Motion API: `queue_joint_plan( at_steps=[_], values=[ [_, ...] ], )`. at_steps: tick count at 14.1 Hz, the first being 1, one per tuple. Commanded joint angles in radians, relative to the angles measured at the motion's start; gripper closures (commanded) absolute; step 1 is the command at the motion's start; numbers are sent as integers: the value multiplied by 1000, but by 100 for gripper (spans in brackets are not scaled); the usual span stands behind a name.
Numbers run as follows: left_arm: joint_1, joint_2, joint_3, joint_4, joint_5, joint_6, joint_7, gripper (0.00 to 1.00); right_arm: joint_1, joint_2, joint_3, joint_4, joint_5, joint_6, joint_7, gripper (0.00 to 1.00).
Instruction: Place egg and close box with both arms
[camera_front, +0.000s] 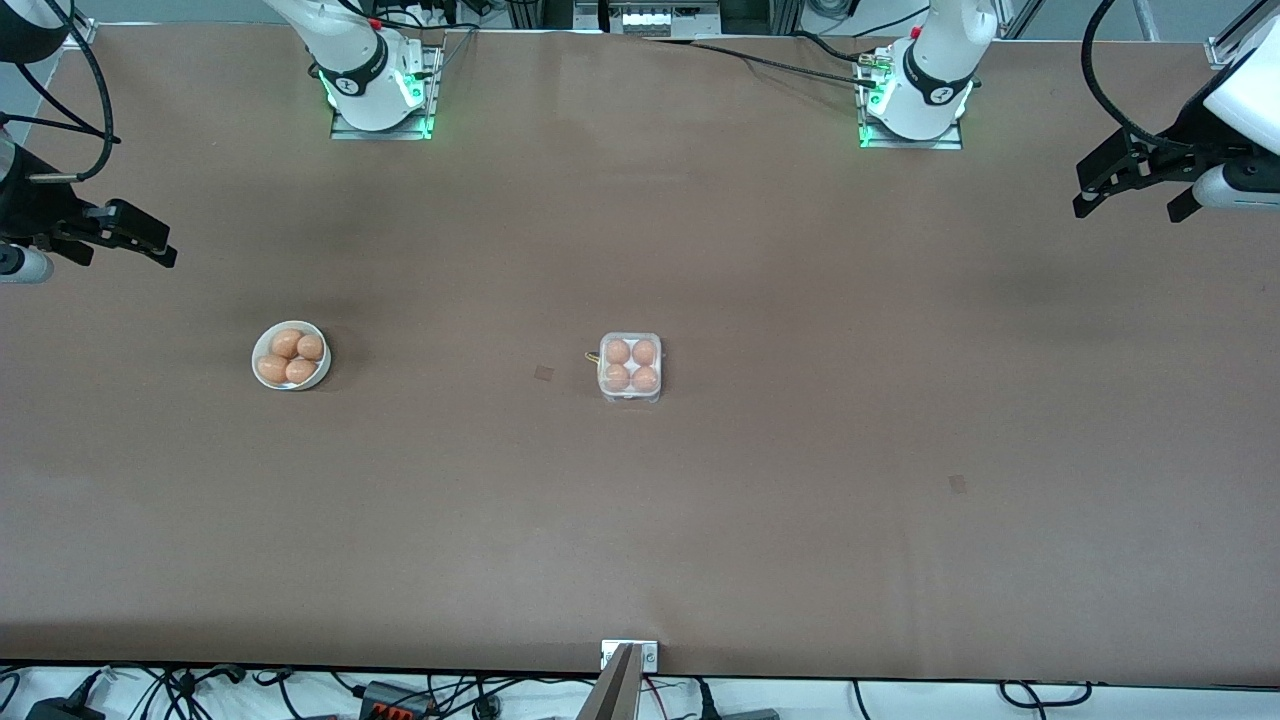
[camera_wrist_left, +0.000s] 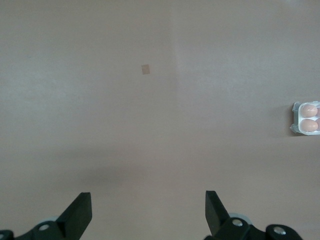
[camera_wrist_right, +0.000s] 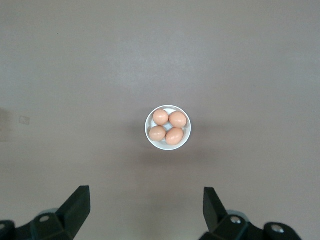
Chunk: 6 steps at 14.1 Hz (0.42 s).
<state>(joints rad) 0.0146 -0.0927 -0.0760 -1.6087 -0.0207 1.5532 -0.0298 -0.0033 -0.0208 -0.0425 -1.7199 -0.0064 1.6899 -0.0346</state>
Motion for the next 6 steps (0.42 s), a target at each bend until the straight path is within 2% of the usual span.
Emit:
queue_joint_plan(
  at_steps=[1,6],
  values=[
    [4,5,4,27,-10,-22,27,0,-6,-13,9,2,-7,-18,5,0],
    [4,4,2,27,-10,-24,27,0,-6,-15,9,2,-7,-19,7,0]
  ],
)
